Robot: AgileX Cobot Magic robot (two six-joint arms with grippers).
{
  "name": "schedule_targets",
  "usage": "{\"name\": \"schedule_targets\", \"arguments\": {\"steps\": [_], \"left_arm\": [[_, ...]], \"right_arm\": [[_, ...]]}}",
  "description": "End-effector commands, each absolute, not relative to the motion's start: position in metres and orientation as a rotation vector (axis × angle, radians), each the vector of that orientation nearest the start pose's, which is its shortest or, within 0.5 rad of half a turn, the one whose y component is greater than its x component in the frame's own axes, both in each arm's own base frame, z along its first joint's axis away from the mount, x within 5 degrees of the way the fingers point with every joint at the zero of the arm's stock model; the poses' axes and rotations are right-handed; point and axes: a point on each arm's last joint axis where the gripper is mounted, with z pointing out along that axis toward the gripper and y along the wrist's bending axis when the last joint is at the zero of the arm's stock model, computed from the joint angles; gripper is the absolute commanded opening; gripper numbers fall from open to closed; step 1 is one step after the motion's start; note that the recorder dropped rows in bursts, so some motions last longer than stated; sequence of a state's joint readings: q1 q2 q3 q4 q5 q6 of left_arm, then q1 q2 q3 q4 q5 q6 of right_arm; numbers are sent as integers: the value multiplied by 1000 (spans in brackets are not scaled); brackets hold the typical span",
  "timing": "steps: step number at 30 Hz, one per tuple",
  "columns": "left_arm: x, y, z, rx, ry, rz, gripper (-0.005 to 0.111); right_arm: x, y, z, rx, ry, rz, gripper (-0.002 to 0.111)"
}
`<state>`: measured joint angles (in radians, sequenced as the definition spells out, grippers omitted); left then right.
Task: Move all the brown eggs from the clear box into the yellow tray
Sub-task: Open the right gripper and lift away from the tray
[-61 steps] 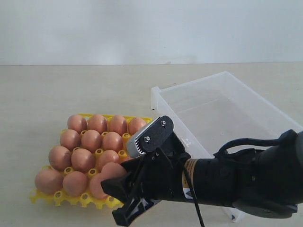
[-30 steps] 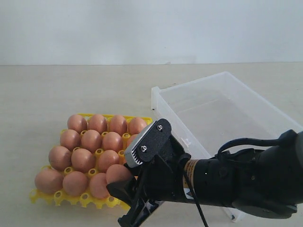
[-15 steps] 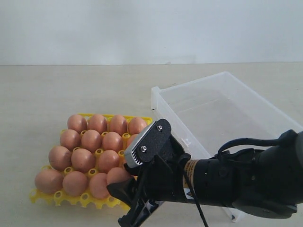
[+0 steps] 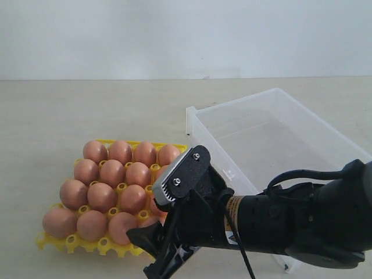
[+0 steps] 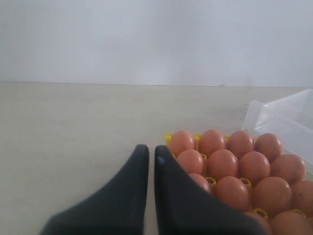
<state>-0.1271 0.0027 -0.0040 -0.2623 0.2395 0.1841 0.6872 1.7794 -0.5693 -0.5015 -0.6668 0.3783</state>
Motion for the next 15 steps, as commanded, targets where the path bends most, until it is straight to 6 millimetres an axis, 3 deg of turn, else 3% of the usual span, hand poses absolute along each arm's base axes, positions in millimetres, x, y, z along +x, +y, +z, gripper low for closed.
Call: {"name": "schedule_targets", "arguments": {"steps": [1,4,7,8,9,10,11,13,15], "left_arm": [[54,-13,193,89,1710,-209,4],[54,-13,193,89,1710,-209,4],[54,-13,193,89,1710,-209,4],[54,-13,193,89,1710,-209,4],[54,-13,193,89,1710,-209,4],[54,-13,193,89,1710,-209,4],[54,-13,193,89,1710,-209,4],[54,-13,193,89,1710,-209,4],[54,-13,193,89,1710,-209,4]], "right_arm": [[214,216,153,-851,1809,818,59],[213,215,180,-741,1715,903,59],[212,208,197,-636,1757,910,55],[212,205,199,-625,1809,875,50],[210,196,196,-635,1944,762,31],[208,192,193,-655,1995,709,23],[205,183,188,-716,2093,581,1],[203,175,190,-715,2154,497,0],[200,172,204,-724,2086,502,0]]}}
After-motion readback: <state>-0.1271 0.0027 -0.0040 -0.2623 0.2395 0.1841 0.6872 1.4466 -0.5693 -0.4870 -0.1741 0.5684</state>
